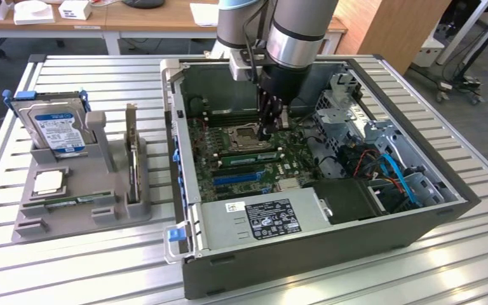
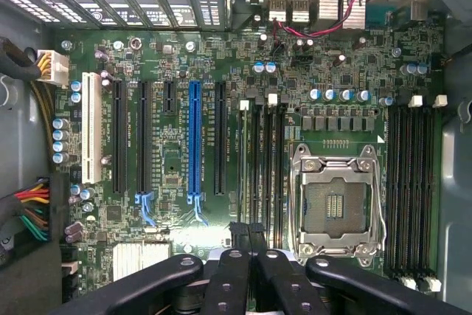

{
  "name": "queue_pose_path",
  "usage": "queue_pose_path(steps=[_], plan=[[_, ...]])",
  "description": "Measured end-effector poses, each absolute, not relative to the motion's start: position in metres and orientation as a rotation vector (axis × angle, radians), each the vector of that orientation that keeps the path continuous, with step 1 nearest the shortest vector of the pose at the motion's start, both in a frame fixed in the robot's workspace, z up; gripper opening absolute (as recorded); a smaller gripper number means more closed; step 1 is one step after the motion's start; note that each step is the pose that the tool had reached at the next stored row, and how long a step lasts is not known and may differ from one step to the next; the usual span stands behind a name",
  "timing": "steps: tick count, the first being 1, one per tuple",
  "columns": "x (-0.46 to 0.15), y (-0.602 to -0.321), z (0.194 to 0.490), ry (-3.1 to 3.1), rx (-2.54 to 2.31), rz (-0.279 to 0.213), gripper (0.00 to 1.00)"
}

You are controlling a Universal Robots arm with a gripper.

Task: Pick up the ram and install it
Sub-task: 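Press down the ram until it locks into place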

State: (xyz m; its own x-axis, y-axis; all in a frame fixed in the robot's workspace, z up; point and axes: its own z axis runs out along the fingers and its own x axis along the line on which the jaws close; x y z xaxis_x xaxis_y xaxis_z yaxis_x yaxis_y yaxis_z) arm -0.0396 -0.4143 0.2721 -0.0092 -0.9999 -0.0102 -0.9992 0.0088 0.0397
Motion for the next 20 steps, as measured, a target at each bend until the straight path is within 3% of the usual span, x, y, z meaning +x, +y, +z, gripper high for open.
queue_pose_path(steps=[20], plan=[[-0.0397, -0.4143, 0.2706, -2.485, 1.895, -0.059, 0.1]])
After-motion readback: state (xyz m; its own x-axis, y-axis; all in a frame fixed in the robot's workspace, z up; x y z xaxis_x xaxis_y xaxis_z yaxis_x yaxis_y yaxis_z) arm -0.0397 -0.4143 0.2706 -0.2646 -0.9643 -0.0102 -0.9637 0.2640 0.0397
